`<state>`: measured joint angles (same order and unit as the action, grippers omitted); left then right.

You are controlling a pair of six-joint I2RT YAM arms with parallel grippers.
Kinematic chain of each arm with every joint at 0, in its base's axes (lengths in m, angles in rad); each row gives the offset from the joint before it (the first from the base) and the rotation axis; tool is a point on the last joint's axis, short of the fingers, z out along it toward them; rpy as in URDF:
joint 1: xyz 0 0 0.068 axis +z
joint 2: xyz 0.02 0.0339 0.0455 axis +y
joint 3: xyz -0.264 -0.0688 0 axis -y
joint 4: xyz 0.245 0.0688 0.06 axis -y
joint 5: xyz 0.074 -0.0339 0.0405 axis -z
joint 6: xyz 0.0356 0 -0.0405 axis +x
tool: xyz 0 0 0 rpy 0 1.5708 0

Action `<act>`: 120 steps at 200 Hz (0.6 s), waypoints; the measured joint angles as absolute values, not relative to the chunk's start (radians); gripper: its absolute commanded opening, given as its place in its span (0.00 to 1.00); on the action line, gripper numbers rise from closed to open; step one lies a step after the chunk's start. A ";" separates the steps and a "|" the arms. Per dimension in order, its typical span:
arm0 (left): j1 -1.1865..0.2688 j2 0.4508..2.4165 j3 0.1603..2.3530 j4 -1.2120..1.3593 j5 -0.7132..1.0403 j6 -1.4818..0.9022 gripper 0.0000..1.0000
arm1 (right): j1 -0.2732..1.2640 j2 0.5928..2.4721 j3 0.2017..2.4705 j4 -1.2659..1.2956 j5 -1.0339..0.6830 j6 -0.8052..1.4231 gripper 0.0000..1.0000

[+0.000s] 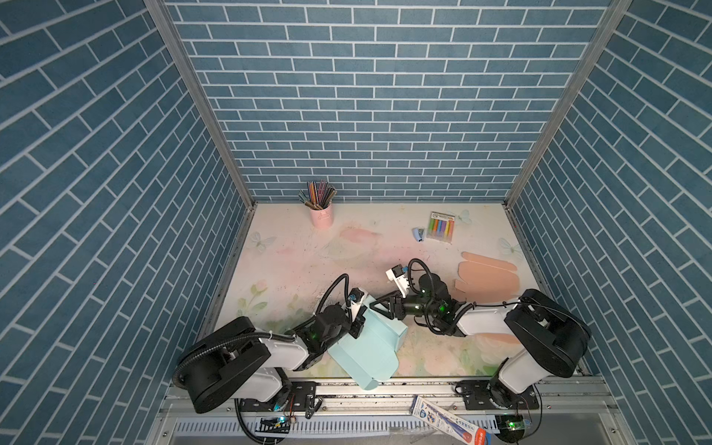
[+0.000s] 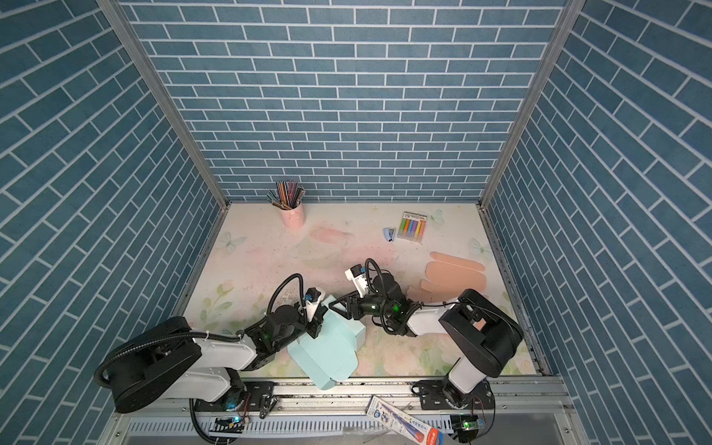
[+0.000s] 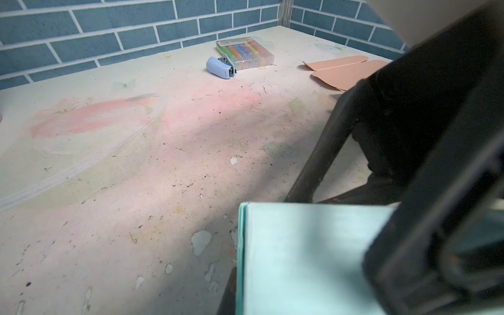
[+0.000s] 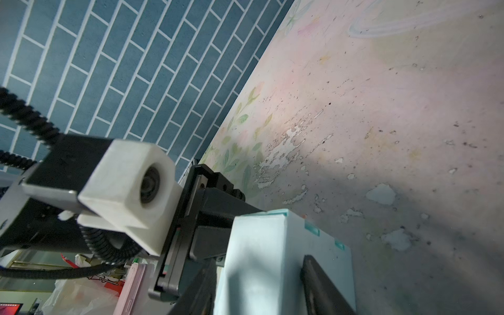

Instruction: Fold the paper box

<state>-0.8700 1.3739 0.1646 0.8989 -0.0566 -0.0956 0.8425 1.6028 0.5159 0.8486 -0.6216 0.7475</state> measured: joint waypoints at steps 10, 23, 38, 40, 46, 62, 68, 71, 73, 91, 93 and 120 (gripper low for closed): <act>-0.870 1.378 0.165 0.904 -0.059 -0.094 0.00 | 0.842 1.608 0.509 0.870 -0.618 0.764 0.50; -0.870 1.382 0.165 0.910 -0.063 -0.089 0.00 | 0.843 1.608 0.501 0.884 -0.615 0.778 0.50; -0.870 1.386 0.165 0.916 -0.066 -0.081 0.00 | 0.843 1.608 0.495 0.897 -0.612 0.794 0.50; -0.870 1.386 0.165 0.916 -0.066 -0.081 0.00 | 0.843 1.608 0.494 0.899 -0.612 0.797 0.50; -0.871 1.388 0.165 0.918 -0.066 -0.078 0.00 | 0.843 1.608 0.491 0.904 -0.609 0.804 0.50; -0.871 1.388 0.165 0.918 -0.066 -0.073 0.00 | 0.844 1.605 0.488 0.902 -0.603 0.809 0.50; -0.871 1.388 0.165 0.919 -0.066 -0.073 0.00 | 0.845 1.600 0.488 0.895 -0.599 0.809 0.50; -0.871 1.389 0.165 0.919 -0.065 -0.072 0.00 | 0.846 1.597 0.488 0.890 -0.596 0.808 0.50; -0.871 1.390 0.165 0.920 -0.065 -0.072 0.00 | 0.847 1.595 0.488 0.886 -0.594 0.807 0.50; -0.876 1.396 0.165 0.929 -0.060 -0.072 0.00 | 0.849 1.571 0.488 0.846 -0.585 0.807 0.50; -0.876 1.396 0.165 0.930 -0.059 -0.072 0.01 | 0.849 1.568 0.488 0.842 -0.584 0.807 0.50; -0.879 1.399 0.165 0.934 -0.054 -0.072 0.06 | 0.849 1.539 0.487 0.796 -0.577 0.806 0.51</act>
<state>-0.8791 1.3991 0.1646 0.9337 -0.0536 -0.0715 0.8490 1.5394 0.4866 0.7956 -0.5766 0.8059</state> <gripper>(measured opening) 0.090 0.502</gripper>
